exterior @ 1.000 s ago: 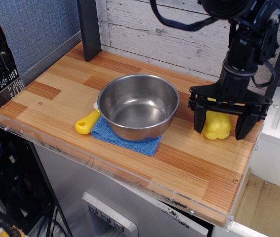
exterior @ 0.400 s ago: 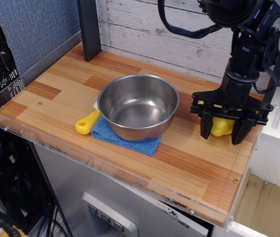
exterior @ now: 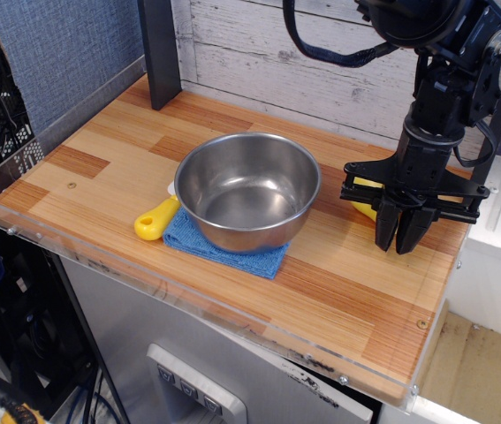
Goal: Pick yellow toy and place it on the right side of the table
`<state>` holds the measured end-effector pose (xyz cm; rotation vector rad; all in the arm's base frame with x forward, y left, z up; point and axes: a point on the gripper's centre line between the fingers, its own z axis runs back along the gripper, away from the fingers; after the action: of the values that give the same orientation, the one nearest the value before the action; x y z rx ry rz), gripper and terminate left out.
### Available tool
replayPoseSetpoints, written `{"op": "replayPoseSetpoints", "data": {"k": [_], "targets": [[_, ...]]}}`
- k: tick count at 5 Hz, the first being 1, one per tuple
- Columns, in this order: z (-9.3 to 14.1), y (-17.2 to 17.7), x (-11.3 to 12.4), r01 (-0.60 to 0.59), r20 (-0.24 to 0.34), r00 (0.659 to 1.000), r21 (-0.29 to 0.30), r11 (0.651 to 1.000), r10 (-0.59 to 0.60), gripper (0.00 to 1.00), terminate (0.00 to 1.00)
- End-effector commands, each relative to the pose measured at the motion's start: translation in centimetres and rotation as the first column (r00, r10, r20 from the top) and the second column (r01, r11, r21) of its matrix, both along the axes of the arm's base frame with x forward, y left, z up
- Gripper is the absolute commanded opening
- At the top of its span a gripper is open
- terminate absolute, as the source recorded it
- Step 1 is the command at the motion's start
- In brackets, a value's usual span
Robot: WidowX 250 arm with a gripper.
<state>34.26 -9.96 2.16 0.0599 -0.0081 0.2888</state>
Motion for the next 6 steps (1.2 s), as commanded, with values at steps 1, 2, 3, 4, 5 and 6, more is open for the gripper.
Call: {"op": "replayPoseSetpoints", "data": {"k": [1,2,3,4,5,6], "targets": [[2.5,0.3,1.7,0.02,0.061,0.998,-0.041,0.999,-0.018,1.0,0.0],[2.8,1.0,2.6,-0.01,0.065,0.998,-0.041,0.999,0.013,1.0,0.0],[2.5,1.4,3.3,-0.081,0.064,0.994,-0.065,0.995,0.085,1.0,0.0],[2.5,1.4,3.9,-0.152,0.077,0.984,-0.078,0.985,0.158,1.0,0.0],[2.3,1.2,4.3,-0.257,0.09,0.96,-0.088,0.962,0.265,1.0,0.0],[1.8,1.0,4.2,-0.316,0.088,0.943,-0.077,0.946,0.322,1.0,0.0]]}}
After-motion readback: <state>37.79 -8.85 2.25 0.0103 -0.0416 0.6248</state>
